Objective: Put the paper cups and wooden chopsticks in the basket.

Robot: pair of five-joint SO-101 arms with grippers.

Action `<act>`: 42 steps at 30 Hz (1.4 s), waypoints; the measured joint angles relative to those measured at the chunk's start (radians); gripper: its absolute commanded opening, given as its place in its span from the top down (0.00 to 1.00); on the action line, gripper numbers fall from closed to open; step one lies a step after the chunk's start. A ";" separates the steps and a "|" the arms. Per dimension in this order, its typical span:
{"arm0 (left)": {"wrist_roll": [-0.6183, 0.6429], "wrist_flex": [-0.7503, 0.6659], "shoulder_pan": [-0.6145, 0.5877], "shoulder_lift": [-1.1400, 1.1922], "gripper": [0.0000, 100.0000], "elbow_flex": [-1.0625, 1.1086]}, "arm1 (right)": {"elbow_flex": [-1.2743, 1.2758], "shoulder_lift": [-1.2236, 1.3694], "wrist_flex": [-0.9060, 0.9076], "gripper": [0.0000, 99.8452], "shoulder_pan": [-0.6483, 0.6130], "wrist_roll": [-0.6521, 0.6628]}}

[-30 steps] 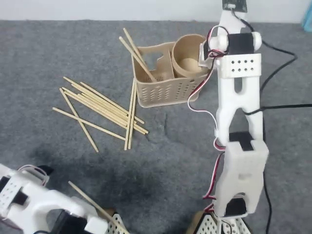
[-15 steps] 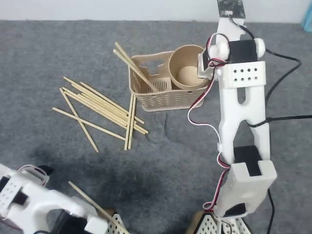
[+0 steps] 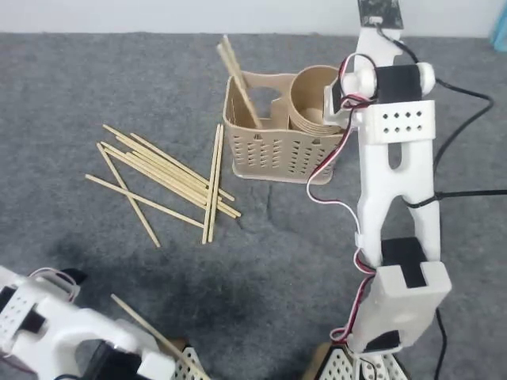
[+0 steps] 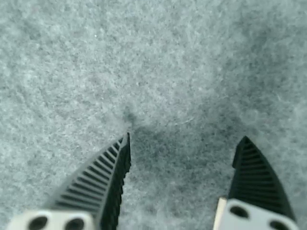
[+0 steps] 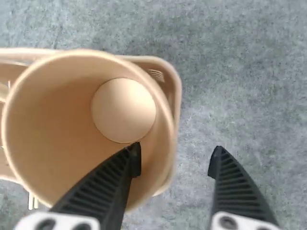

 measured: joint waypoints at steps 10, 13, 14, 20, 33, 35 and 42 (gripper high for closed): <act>0.000 0.000 0.000 0.000 0.67 0.000 | -0.180 -0.114 0.000 0.79 0.003 0.002; 0.000 0.000 0.000 0.000 0.67 0.000 | -0.186 -0.207 0.000 0.79 0.003 -0.015; 0.000 0.000 0.000 0.000 0.67 0.000 | -0.186 -0.239 0.000 0.79 0.003 -0.018; 0.000 0.000 0.000 0.000 0.67 0.000 | -0.069 -0.465 0.000 0.79 -0.003 -0.025; -0.124 0.216 0.011 0.000 0.67 -0.069 | 0.815 -0.947 0.000 0.79 -0.261 0.087; -0.153 0.284 0.034 0.000 0.70 -0.120 | 0.893 -0.947 0.000 0.79 -0.262 0.087; -0.278 0.339 0.204 0.000 0.84 -0.146 | 1.045 -0.947 -0.008 0.79 -0.264 0.091</act>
